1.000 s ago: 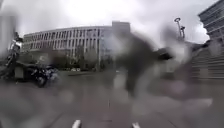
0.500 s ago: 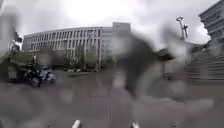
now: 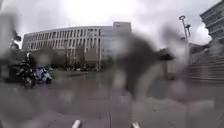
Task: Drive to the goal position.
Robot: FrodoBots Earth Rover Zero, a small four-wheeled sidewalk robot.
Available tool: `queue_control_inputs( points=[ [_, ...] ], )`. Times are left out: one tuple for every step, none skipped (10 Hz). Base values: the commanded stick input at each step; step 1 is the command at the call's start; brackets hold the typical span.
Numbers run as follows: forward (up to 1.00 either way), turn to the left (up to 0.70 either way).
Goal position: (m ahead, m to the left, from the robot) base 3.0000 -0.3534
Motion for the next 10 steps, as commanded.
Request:
queue_control_inputs(
  points=[
    [0.70,0.00],
    [0.70,0.00],
    [0.70,0.00],
    [0.70,0.00],
    [0.70,0.00],
    [0.70,0.00],
    [0.70,0.00],
    [0.70,0.00],
    [0.70,0.00],
    [0.70,0.00]
  ],
)
